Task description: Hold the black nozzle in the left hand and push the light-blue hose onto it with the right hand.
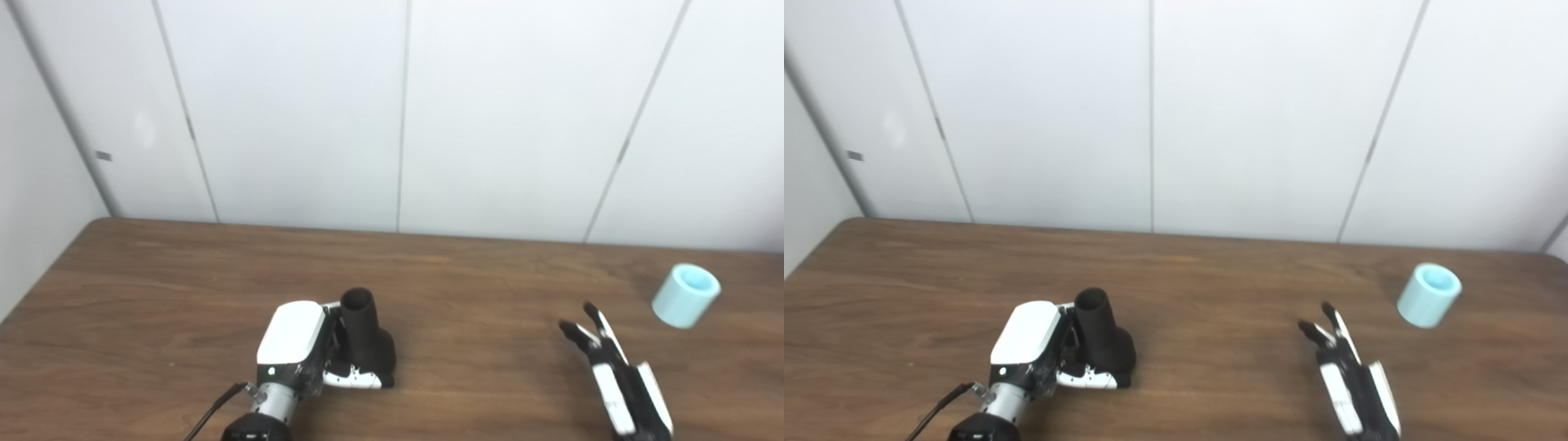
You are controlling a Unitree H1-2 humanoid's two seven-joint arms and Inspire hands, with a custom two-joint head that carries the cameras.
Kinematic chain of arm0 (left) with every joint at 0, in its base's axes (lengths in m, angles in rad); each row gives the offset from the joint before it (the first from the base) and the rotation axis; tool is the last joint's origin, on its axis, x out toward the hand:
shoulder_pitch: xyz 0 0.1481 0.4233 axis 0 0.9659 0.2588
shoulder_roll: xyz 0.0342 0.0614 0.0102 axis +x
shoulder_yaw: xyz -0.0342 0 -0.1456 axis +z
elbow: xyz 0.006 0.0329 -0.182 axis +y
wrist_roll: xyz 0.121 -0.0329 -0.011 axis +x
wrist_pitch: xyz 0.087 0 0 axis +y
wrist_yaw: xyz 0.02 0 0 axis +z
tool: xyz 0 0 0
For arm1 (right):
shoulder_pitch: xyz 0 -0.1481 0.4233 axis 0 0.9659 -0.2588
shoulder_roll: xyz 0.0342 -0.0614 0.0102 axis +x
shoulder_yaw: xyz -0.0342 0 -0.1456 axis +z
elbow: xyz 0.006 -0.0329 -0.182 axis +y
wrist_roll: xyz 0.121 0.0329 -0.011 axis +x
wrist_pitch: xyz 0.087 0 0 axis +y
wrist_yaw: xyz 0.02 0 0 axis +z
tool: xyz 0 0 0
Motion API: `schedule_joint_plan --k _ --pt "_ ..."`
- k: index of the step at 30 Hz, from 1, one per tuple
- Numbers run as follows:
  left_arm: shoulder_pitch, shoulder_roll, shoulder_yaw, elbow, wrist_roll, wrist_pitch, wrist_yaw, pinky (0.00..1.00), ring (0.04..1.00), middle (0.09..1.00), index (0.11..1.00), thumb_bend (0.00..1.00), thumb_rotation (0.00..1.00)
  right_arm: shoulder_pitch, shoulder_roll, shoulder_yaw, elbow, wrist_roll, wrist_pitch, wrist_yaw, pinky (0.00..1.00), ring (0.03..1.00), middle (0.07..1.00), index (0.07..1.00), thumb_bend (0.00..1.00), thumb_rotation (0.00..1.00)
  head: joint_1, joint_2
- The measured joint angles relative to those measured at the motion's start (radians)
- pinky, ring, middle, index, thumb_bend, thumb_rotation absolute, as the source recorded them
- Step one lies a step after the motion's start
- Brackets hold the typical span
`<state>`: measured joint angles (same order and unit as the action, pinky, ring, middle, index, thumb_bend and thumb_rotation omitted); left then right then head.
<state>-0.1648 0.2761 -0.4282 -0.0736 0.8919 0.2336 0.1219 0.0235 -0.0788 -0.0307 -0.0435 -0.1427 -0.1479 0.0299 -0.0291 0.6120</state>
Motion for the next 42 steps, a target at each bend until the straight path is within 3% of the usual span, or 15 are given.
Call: schedule_joint_plan --k 4,9,13,20,23,30,33,35,38,40,42 --pt "0.013 -0.007 -0.025 -0.01 0.033 -0.014 0.0 0.38 0.371 0.413 0.493 0.5 0.0 -0.006 0.019 0.008 0.0 -0.016 0.018 -0.018 0.88 0.846 0.835 0.948 0.48 1.0 -0.038 0.012" --pt "0.025 -0.016 -0.06 -0.014 0.05 -0.053 0.004 0.42 0.403 0.461 0.483 0.5 0.0 -0.007 0.028 0.007 -0.004 0.002 0.021 -0.022 0.84 0.847 0.844 0.949 0.45 1.0 -0.071 0.025" --pt "0.042 -0.023 -0.077 -0.033 0.071 -0.053 -0.002 0.42 0.393 0.439 0.488 0.5 0.0 0.006 0.055 0.004 -0.034 0.001 0.027 -0.051 0.78 0.819 0.816 0.89 0.43 0.92 -0.1 0.032" --pt "0.045 -0.031 -0.092 -0.041 0.084 -0.055 -0.011 0.42 0.39 0.43 0.489 0.5 0.0 0.019 0.048 0.009 -0.117 -0.118 0.144 -0.077 0.74 0.796 0.799 0.826 0.54 0.46 -0.14 0.046" --pt "0.046 -0.032 -0.093 -0.04 0.084 -0.059 -0.011 0.4 0.375 0.418 0.491 0.5 0.0 0.005 -0.002 -0.016 -0.162 -0.152 0.2 -0.076 0.76 0.795 0.789 0.799 0.61 0.34 -0.179 0.049" --pt "0.049 -0.03 -0.092 -0.039 0.078 -0.088 -0.011 0.39 0.362 0.413 0.49 0.5 0.0 -0.114 -0.146 -0.048 -0.201 -0.28 0.263 -0.078 0.8 0.806 0.793 0.768 0.75 0.2 -0.223 0.054" --pt "0.049 -0.03 -0.091 -0.038 0.076 -0.094 -0.012 0.41 0.37 0.418 0.493 0.5 0.0 -0.173 -0.22 -0.041 -0.196 -0.371 0.3 -0.057 0.78 0.818 0.811 0.79 0.78 0.18 -0.212 0.057" --pt "0.05 -0.03 -0.09 -0.039 0.074 -0.097 -0.012 0.41 0.374 0.42 0.495 0.5 0.0 -0.208 -0.299 -0.03 -0.184 -0.428 0.306 -0.033 0.77 0.842 0.821 0.802 0.81 0.18 -0.215 0.058" --pt "0.052 -0.03 -0.088 -0.039 0.072 -0.099 -0.013 0.41 0.371 0.42 0.495 0.5 0.0 -0.256 -0.417 -0.012 -0.141 -0.504 0.306 0.008 0.87 0.908 0.839 0.826 0.85 0.19 -0.227 0.061" --pt "0.053 -0.03 -0.086 -0.039 0.072 -0.098 -0.015 0.42 0.39 0.431 0.495 0.5 0.0 -0.283 -0.484 0.008 -0.114 -0.56 0.32 0.053 0.96 0.967 0.873 0.832 0.87 0.26 -0.226 0.061" --pt "0.054 -0.03 -0.085 -0.039 0.072 -0.097 -0.016 0.43 0.412 0.457 0.487 0.5 0.0 -0.309 -0.538 0.041 -0.077 -0.615 0.333 0.087 0.99 0.994 0.876 0.823 0.9 0.25 -0.229 0.064"
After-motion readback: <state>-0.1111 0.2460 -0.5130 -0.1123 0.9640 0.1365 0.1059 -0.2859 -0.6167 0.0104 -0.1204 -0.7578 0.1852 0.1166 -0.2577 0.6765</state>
